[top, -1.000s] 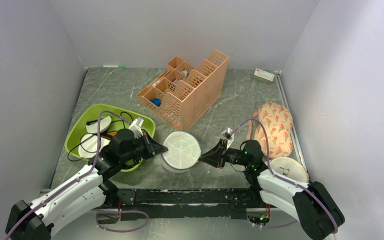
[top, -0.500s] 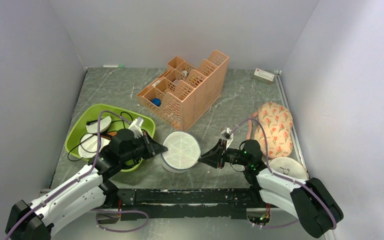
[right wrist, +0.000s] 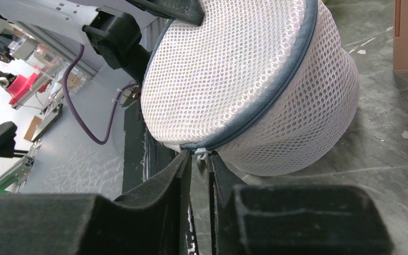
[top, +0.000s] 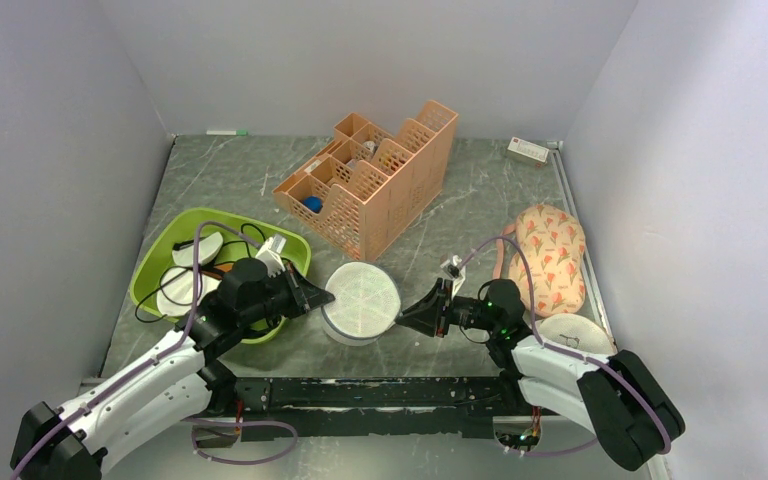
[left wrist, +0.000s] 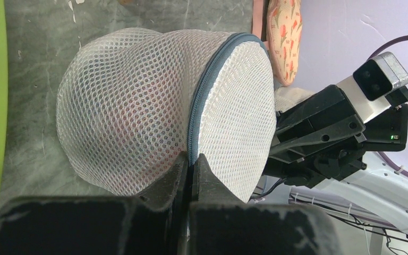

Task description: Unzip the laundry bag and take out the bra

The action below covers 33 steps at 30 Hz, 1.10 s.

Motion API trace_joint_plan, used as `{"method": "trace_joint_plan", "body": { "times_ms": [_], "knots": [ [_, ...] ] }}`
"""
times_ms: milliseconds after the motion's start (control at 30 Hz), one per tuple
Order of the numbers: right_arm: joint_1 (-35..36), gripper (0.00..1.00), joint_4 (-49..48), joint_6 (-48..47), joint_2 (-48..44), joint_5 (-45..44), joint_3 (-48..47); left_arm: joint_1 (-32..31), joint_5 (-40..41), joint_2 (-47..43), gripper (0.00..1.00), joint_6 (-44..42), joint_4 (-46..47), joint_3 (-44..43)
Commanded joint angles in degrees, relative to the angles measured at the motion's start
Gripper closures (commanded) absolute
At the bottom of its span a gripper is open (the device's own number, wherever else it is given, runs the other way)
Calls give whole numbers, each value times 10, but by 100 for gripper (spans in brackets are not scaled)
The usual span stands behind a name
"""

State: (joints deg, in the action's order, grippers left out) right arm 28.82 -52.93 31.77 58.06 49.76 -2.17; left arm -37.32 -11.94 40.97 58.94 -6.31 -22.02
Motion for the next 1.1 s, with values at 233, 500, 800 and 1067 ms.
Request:
{"method": "trace_joint_plan", "body": {
  "times_ms": [233, 500, 800, 1067],
  "knots": [
    [-3, 100, -4, -8, -11, -5, 5, 4, 24, -4, 93, -30, -32, -30],
    [-2, 100, 0, 8, -12, -11, -1, 4, 55, 13, 23, -147, -150, -122],
    [1, 100, 41, 7, -20, -23, -28, -137, 158, 76, 11, -238, -213, -243],
    [4, 100, 99, -7, -50, -30, -44, -407, 444, 316, 16, -276, -304, -416]
  ]
}}
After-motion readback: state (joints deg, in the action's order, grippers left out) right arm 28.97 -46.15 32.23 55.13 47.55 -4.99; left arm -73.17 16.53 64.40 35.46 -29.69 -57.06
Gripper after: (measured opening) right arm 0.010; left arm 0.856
